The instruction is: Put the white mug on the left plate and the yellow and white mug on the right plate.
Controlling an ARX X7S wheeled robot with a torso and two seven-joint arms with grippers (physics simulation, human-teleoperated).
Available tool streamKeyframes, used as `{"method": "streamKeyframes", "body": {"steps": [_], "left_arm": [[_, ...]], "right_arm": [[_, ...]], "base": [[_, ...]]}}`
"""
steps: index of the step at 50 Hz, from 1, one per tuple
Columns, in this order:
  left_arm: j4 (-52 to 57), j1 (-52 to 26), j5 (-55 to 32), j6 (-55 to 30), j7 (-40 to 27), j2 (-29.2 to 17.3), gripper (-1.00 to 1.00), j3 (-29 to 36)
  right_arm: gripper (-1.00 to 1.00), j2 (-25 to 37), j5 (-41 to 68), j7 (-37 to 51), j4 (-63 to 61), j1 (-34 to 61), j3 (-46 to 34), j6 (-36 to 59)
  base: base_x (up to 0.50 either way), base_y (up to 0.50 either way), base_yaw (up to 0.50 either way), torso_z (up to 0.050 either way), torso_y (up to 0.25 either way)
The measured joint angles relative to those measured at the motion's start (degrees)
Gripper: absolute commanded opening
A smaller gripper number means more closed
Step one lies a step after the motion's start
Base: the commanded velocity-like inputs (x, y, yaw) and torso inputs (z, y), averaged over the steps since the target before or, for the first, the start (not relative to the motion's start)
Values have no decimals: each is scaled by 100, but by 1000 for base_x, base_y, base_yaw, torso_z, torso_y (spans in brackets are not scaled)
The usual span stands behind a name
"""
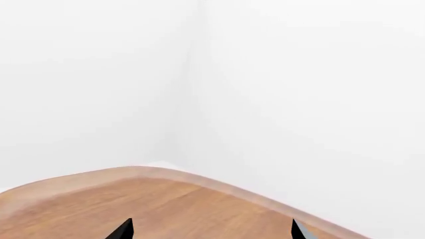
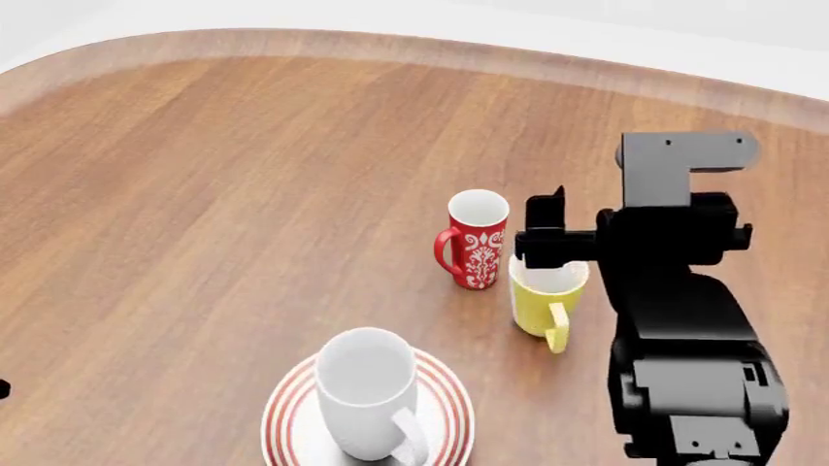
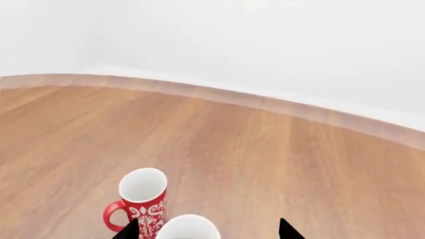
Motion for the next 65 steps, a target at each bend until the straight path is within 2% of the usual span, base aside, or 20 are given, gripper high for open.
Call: {"method": "streamKeyframes", "body": {"steps": [8, 19, 24, 43, 54, 65], "left_arm": [[55, 63, -115, 65, 76, -9, 100, -29], [131, 138, -252, 90, 93, -28, 100, -68], [172, 163, -258, 119, 122, -45, 100, -59], [155, 165, -364, 149, 130, -62, 100, -65], [141, 144, -316, 153, 64, -64, 100, -51], [222, 215, -445, 222, 119, -98, 100, -113]], "right_arm": [[100, -278, -637, -317, 998, 585, 296, -125], [100, -457, -1237, -553, 1557, 893, 780, -62], [100, -489, -1393, -593, 1656, 967, 936, -29], [100, -523, -1623, -651, 1811, 1091, 1271, 11], [100, -509, -1646, -596, 1823, 1151, 1412, -370], [100, -520, -1663, -619, 1830, 1173, 1519, -677]], "base": [[0, 0, 0, 1, -126], [0, 0, 0, 3, -111], [0, 0, 0, 4, -250], [0, 0, 0, 7, -72], [0, 0, 0, 0, 0], [0, 0, 0, 16, -177]]}}
